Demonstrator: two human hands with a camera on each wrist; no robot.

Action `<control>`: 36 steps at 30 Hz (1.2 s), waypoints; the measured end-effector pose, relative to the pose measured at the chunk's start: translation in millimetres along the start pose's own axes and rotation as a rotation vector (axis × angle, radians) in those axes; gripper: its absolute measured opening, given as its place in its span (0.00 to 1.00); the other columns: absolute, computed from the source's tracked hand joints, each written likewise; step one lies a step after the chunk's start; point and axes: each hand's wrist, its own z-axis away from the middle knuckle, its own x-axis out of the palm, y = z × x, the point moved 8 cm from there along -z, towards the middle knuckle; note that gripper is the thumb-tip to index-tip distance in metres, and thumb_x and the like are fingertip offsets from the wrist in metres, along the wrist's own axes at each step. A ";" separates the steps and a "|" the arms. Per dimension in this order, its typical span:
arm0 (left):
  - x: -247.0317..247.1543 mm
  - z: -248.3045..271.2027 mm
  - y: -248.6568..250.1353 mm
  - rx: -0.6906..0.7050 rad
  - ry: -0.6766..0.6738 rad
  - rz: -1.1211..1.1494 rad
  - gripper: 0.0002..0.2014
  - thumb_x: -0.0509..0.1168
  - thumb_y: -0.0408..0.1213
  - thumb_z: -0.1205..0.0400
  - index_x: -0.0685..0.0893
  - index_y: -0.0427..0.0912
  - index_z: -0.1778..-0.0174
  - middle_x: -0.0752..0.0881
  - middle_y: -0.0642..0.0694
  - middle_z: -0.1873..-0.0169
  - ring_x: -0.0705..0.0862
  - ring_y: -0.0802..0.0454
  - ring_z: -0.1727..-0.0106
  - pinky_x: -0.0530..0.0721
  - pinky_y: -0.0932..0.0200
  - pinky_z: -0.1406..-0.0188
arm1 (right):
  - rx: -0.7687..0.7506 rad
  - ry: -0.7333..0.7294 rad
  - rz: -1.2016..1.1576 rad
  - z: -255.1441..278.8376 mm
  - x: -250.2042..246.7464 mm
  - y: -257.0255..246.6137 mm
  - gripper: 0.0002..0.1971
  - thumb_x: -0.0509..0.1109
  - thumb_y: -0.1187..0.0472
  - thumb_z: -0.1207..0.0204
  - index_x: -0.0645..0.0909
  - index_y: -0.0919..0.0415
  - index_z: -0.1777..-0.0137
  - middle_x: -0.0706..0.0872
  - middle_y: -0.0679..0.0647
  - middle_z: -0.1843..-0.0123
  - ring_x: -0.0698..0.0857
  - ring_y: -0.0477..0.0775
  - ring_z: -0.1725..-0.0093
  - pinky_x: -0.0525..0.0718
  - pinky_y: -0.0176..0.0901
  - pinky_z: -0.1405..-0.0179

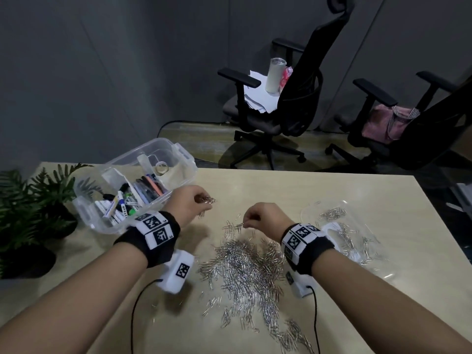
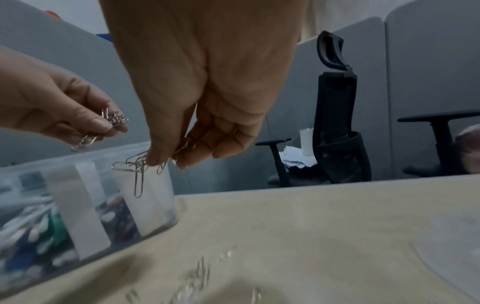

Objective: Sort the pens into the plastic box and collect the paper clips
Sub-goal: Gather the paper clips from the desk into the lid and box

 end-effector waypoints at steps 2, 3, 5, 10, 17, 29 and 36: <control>-29.7 -10.9 0.7 0.001 0.073 -0.006 0.09 0.75 0.35 0.26 0.88 0.41 0.51 0.87 0.48 0.59 0.85 0.50 0.55 0.85 0.54 0.49 | -0.033 0.041 0.004 -9.3 -15.1 -14.2 0.06 0.74 0.60 0.25 0.88 0.61 0.54 0.89 0.53 0.54 0.81 0.48 0.57 0.75 0.35 0.56; -42.9 -16.4 -0.6 -0.004 0.108 -0.032 0.09 0.75 0.35 0.26 0.88 0.41 0.51 0.86 0.48 0.59 0.84 0.50 0.55 0.83 0.55 0.49 | -0.048 0.061 0.005 -14.0 -22.0 -20.9 0.05 0.74 0.60 0.25 0.88 0.61 0.54 0.88 0.53 0.54 0.80 0.47 0.58 0.75 0.35 0.56; -64.1 -28.8 -6.4 -0.021 0.169 -0.055 0.10 0.76 0.35 0.27 0.88 0.39 0.51 0.87 0.45 0.57 0.85 0.48 0.54 0.83 0.54 0.50 | -0.073 0.093 0.000 -24.0 -33.2 -33.2 0.05 0.74 0.61 0.26 0.88 0.61 0.55 0.87 0.52 0.57 0.80 0.48 0.58 0.76 0.38 0.56; -74.5 -54.4 -30.2 -0.088 0.203 -0.073 0.08 0.75 0.38 0.25 0.88 0.38 0.55 0.89 0.42 0.57 0.86 0.45 0.53 0.84 0.54 0.51 | -0.115 0.147 -0.018 -46.6 -48.4 -59.9 0.04 0.74 0.62 0.26 0.88 0.62 0.56 0.80 0.45 0.64 0.77 0.43 0.64 0.71 0.35 0.62; -63.1 -54.4 -46.8 -0.037 0.092 -0.074 0.08 0.69 0.38 0.20 0.90 0.38 0.52 0.83 0.45 0.53 0.80 0.45 0.38 0.73 0.61 0.43 | -0.145 0.250 -0.058 -79.7 -52.5 -98.5 0.04 0.74 0.60 0.26 0.88 0.60 0.56 0.80 0.47 0.60 0.78 0.46 0.59 0.71 0.34 0.59; -89.6 -28.5 -40.9 0.050 0.235 0.118 0.11 0.62 0.34 0.16 0.83 0.40 0.40 0.85 0.47 0.48 0.82 0.54 0.51 0.78 0.63 0.52 | -0.103 0.227 -0.029 -143.3 -9.4 -127.2 0.11 0.71 0.59 0.23 0.87 0.63 0.44 0.89 0.58 0.48 0.85 0.57 0.47 0.80 0.47 0.43; -58.1 -10.1 -15.4 0.175 0.143 0.177 0.10 0.66 0.37 0.19 0.82 0.42 0.42 0.85 0.47 0.50 0.84 0.54 0.50 0.81 0.62 0.48 | -0.089 0.365 -0.120 -102.8 -23.2 -75.9 0.08 0.70 0.55 0.22 0.87 0.58 0.51 0.85 0.55 0.52 0.84 0.53 0.54 0.81 0.49 0.48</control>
